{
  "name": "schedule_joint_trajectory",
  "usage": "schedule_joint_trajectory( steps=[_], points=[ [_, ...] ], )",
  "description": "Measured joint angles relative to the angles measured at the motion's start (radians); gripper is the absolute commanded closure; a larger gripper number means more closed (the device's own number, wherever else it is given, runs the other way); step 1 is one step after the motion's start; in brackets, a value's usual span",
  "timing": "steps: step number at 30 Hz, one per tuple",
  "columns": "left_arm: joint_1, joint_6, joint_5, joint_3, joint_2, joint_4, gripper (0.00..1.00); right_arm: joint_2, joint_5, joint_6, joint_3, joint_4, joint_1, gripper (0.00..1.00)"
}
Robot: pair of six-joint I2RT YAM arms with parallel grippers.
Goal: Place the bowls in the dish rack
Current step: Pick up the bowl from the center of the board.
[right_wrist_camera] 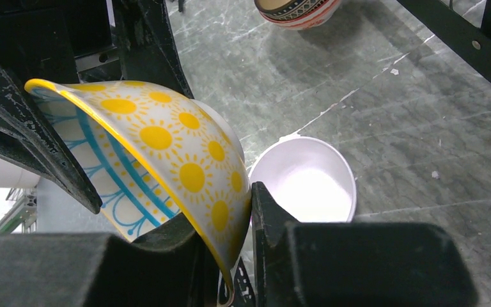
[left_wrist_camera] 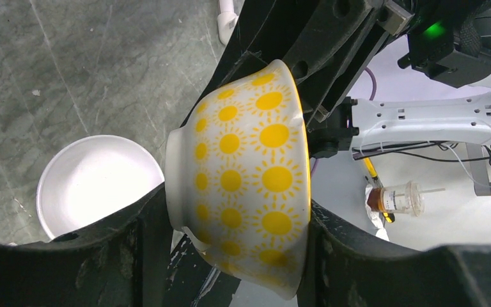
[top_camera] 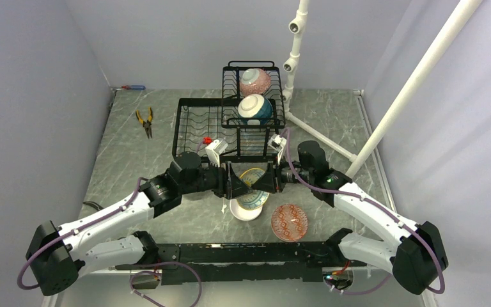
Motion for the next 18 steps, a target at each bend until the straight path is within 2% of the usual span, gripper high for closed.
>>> schedule_joint_trajectory(
  steps=[4,12,18],
  points=[
    [0.0,0.001,-0.002,0.0,-0.004,-0.016,0.97,0.0,0.003,0.001,0.0,0.006,0.0,0.61],
    [0.0,0.026,-0.044,0.001,-0.041,-0.121,0.97,0.0,0.027,-0.001,0.0,0.018,0.0,0.41],
    [0.0,0.054,-0.131,0.025,-0.093,-0.241,0.97,-0.002,0.062,0.0,0.0,0.018,0.0,0.22]
  ],
)
